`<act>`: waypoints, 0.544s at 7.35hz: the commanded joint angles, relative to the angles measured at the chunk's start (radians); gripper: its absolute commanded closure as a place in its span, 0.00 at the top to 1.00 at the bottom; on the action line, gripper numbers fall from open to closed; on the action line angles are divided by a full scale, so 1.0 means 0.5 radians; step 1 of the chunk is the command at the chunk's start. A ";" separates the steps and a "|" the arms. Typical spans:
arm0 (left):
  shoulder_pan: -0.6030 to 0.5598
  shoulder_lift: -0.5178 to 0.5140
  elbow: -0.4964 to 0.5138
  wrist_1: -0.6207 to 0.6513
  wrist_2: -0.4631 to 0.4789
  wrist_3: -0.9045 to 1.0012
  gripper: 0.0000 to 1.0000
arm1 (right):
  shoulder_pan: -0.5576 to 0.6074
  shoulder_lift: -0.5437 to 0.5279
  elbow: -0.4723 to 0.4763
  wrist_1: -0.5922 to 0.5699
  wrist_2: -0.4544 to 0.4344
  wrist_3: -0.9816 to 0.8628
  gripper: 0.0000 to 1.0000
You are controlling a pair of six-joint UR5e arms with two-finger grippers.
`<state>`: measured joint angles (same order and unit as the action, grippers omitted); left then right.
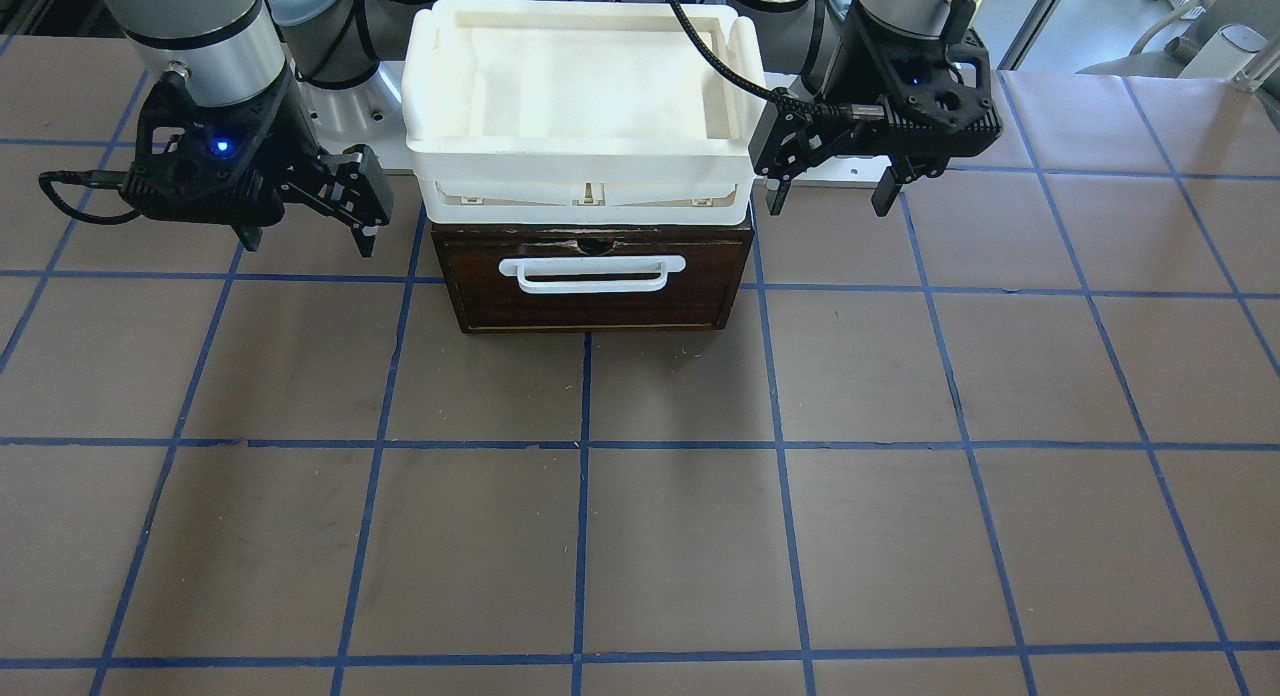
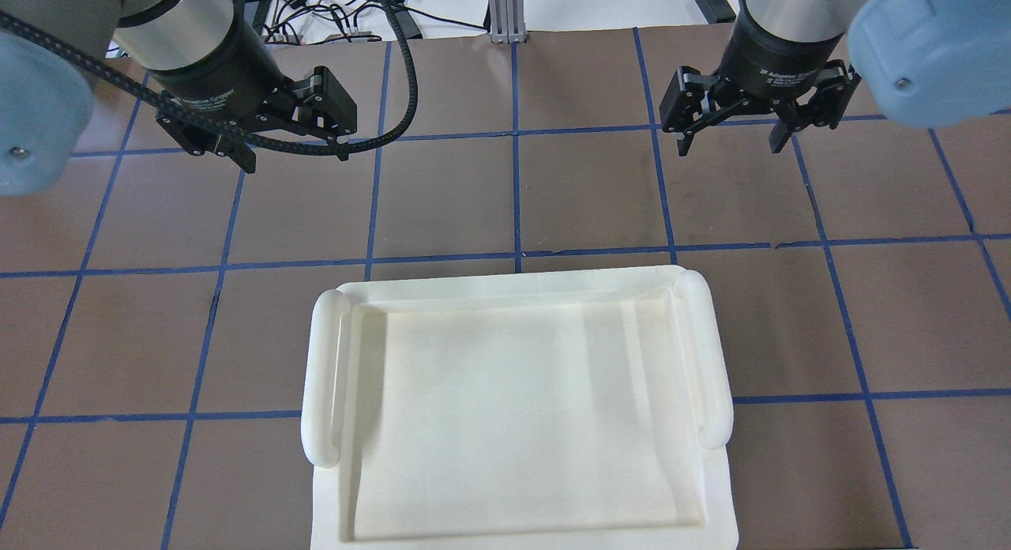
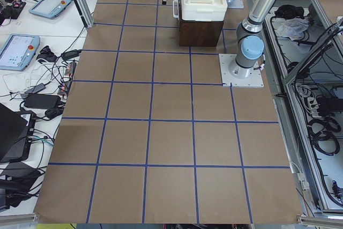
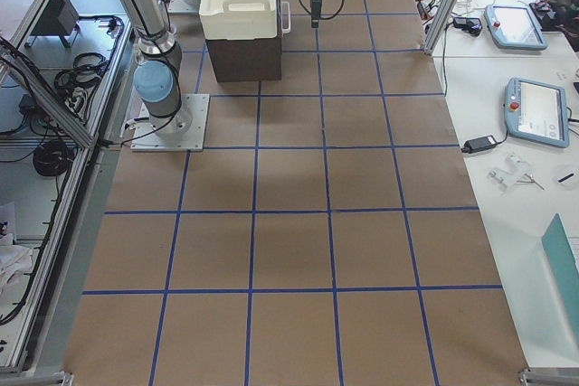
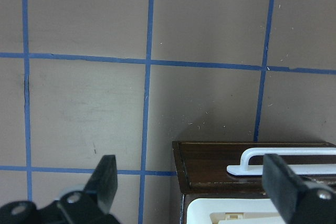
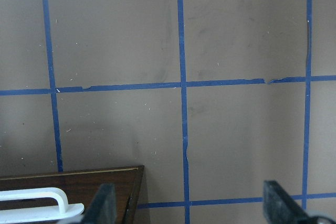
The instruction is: Put scissors in drawer and close it
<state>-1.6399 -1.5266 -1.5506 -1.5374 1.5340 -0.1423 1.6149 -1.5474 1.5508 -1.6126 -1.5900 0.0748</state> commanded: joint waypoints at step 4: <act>0.000 -0.002 -0.001 -0.002 0.006 -0.001 1.00 | -0.002 -0.004 0.000 -0.002 -0.011 -0.008 1.00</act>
